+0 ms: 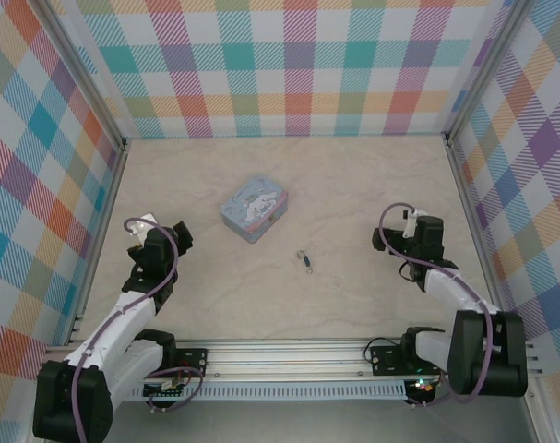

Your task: Unlock the padlock with the key

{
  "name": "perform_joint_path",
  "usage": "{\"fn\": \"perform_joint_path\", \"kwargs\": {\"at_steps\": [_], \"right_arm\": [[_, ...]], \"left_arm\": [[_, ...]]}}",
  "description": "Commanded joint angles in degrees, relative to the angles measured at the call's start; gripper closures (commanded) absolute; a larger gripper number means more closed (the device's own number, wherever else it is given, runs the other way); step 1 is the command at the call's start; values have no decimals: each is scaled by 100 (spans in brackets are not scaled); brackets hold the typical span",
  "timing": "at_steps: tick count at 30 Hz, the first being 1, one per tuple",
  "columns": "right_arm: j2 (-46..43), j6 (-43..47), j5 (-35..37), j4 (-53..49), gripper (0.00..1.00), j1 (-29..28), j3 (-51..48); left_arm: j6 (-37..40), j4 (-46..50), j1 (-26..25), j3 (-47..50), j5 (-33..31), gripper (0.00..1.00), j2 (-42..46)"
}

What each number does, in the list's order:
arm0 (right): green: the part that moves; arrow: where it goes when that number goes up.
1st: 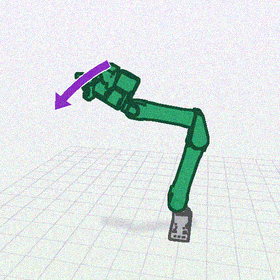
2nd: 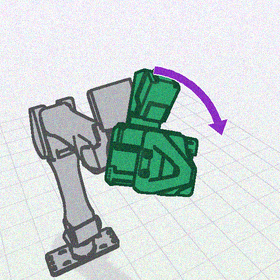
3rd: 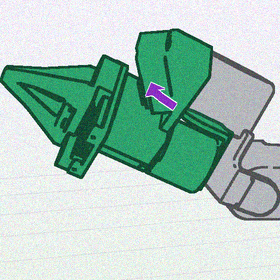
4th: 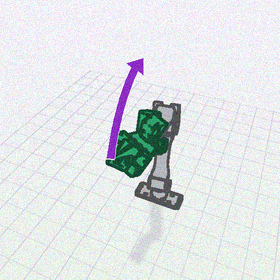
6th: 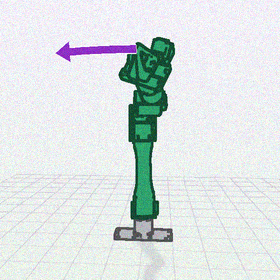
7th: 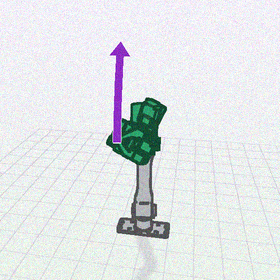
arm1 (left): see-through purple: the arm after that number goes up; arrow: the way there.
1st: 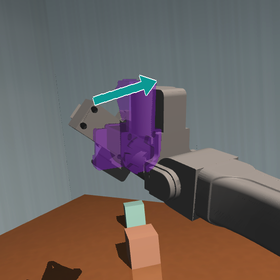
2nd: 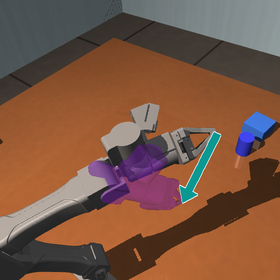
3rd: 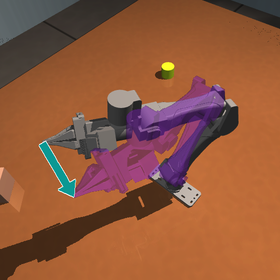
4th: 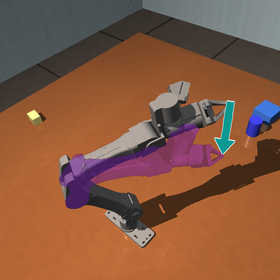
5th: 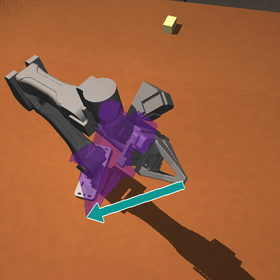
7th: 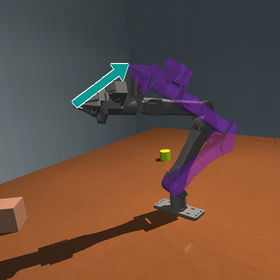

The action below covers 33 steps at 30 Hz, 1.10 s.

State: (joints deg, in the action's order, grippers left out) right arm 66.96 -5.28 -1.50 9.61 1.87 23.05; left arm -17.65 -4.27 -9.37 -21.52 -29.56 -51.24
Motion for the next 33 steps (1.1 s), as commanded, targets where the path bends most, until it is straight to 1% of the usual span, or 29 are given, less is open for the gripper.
{"fn": "perform_joint_path", "kwargs": {"at_steps": [1,3,6,8,11,14,16,19,22,24,25,26,27,28,29,30,33], "right_arm": [[287,241,-272,1521,0,27,-96],[505,322,-333,2038,0,37,-128],[863,383,-433,2915,0,34,-169],[1147,344,-480,3406,0,42,-177],[1655,381,-633,3656,0,50,-59],[2158,380,-757,4366,0,53,-168],[2065,419,-750,3930,0,52,-53],[2108,406,-693,3905,0,51,4],[2111,415,-676,3895,0,49,2],[2102,418,-670,3898,0,47,-2],[2102,423,-663,3887,0,40,6],[2102,422,-655,3882,0,40,6],[2102,422,-652,3882,0,24,7],[2102,431,-640,3877,0,24,7],[2101,431,-628,3881,0,16,7],[2103,439,-611,3872,0,13,9],[2102,440,-597,3859,0,1,15]], "left_arm": [[481,-856,218,253,-58,0,-238],[499,-1154,327,376,114,0,-456],[595,-1875,435,629,469,0,-787],[912,-2203,453,642,945,0,-972],[1210,-2849,455,645,1256,0,-1355],[1503,-3319,467,522,1562,0,-1834],[1647,-3676,487,423,1838,0,-2186],[1796,-4295,510,311,2157,0,-2761],[1817,-4874,555,279,2276,0,-3485],[1898,-5523,565,364,2407,0,-3910],[1868,-5273,574,301,2417,0,-3804],[1806,-4895,580,164,2282,0,-3752],[1751,-4881,590,101,2134,0,-3824],[1677,-4661,595,-30,1995,0,-3842],[1698,-4466,591,-107,2055,0,-3826],[1708,-4586,587,-80,2072,0,-3860],[1705,-4513,588,-89,2073,0,-3838]]}}
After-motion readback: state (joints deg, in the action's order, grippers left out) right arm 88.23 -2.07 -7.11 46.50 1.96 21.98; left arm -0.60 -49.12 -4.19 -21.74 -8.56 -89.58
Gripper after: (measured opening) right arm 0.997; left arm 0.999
